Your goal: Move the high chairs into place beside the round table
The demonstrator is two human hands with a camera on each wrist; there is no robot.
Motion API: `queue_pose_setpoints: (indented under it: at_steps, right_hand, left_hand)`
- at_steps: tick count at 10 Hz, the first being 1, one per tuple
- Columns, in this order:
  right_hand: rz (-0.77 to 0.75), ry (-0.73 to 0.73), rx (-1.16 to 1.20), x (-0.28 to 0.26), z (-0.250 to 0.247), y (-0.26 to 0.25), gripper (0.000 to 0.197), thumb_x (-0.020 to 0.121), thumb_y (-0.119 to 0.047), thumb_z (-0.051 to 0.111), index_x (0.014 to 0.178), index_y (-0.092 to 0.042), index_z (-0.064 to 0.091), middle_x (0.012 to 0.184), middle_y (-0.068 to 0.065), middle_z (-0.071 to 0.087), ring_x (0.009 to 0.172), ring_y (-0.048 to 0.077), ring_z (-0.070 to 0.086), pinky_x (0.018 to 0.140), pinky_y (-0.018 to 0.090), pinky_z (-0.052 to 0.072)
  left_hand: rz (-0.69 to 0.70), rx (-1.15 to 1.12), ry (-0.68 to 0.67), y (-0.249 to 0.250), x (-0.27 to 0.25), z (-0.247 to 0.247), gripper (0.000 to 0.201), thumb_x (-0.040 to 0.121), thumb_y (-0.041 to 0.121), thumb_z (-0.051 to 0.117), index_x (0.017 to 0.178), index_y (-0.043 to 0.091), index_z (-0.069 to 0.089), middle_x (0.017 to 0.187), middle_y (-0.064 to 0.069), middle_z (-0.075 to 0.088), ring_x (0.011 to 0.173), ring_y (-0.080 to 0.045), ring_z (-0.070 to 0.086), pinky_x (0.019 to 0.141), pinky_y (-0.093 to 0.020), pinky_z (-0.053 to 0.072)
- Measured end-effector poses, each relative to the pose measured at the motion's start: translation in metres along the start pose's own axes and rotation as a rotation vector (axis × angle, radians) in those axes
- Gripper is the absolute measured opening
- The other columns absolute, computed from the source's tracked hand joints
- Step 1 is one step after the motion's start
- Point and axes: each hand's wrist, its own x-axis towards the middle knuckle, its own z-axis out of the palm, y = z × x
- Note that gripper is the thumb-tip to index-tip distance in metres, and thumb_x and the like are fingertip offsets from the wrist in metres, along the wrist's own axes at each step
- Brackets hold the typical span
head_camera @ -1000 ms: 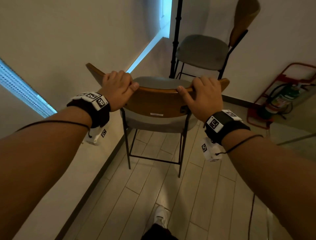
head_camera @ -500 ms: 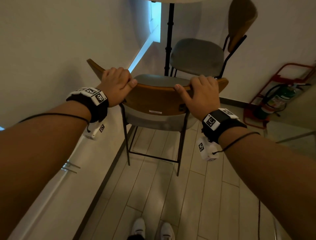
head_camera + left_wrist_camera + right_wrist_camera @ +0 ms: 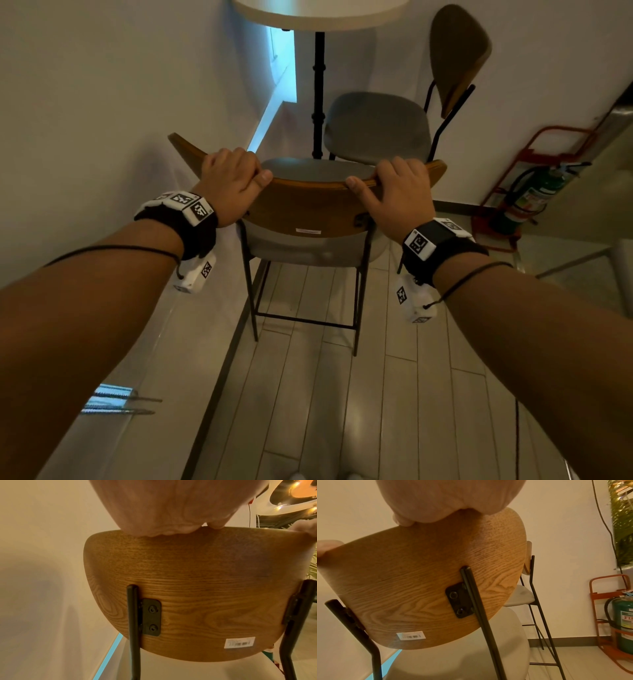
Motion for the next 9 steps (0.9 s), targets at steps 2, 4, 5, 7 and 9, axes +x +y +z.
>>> queue_pose_setpoints:
  at_steps: [2, 4, 5, 7, 9]
  right_hand:
    - [-0.002, 0.012, 0.007, 0.010, 0.007, -0.003, 0.045, 0.099, -0.068, 0.043, 0.090, -0.024, 0.046, 0.095, -0.001, 0.047, 0.088, 0.016, 0.038, 0.080, 0.030, 0.024]
    - [-0.016, 0.029, -0.013, 0.012, 0.009, 0.000, 0.048, 0.099, -0.070, 0.042, 0.088, -0.023, 0.048, 0.092, -0.001, 0.048, 0.088, 0.019, 0.042, 0.081, 0.032, 0.027]
    - [-0.023, 0.010, 0.007, 0.009, 0.006, -0.001, 0.048, 0.098, -0.071, 0.043, 0.087, -0.025, 0.050, 0.092, -0.001, 0.050, 0.090, 0.019, 0.044, 0.083, 0.036, 0.036]
    - [-0.068, -0.023, 0.301, -0.011, -0.019, 0.014, 0.048, 0.099, -0.059, 0.054, 0.131, -0.024, 0.059, 0.135, 0.001, 0.060, 0.132, 0.019, 0.049, 0.114, 0.035, 0.032]
    - [0.123, -0.059, 0.402, -0.123, -0.031, 0.098, 0.035, 0.103, -0.053, 0.046, 0.133, -0.038, 0.057, 0.133, -0.015, 0.059, 0.116, -0.013, 0.047, 0.099, 0.014, 0.039]
  left_hand:
    - [0.006, 0.006, 0.000, -0.010, 0.010, 0.001, 0.049, 0.096, 0.052, 0.019, 0.093, 0.013, 0.049, 0.093, -0.009, 0.050, 0.088, -0.025, 0.042, 0.090, -0.042, 0.028]
    - [0.004, 0.019, -0.002, -0.010, 0.009, 0.002, 0.044, 0.098, 0.051, 0.021, 0.091, 0.016, 0.047, 0.091, -0.006, 0.050, 0.087, -0.025, 0.043, 0.090, -0.043, 0.030]
    - [-0.010, 0.015, -0.015, -0.008, 0.007, 0.000, 0.042, 0.098, 0.051, 0.022, 0.091, 0.018, 0.046, 0.091, -0.005, 0.049, 0.086, -0.024, 0.042, 0.090, -0.043, 0.030]
    - [-0.052, -0.004, -0.042, -0.002, 0.004, -0.003, 0.046, 0.097, 0.055, 0.025, 0.099, 0.019, 0.053, 0.097, -0.005, 0.054, 0.092, -0.027, 0.049, 0.090, -0.043, 0.034]
    - [-0.253, -0.104, 0.233, 0.033, -0.044, 0.000, 0.051, 0.094, 0.049, 0.040, 0.133, 0.017, 0.048, 0.130, -0.012, 0.054, 0.118, -0.033, 0.050, 0.102, -0.050, 0.037]
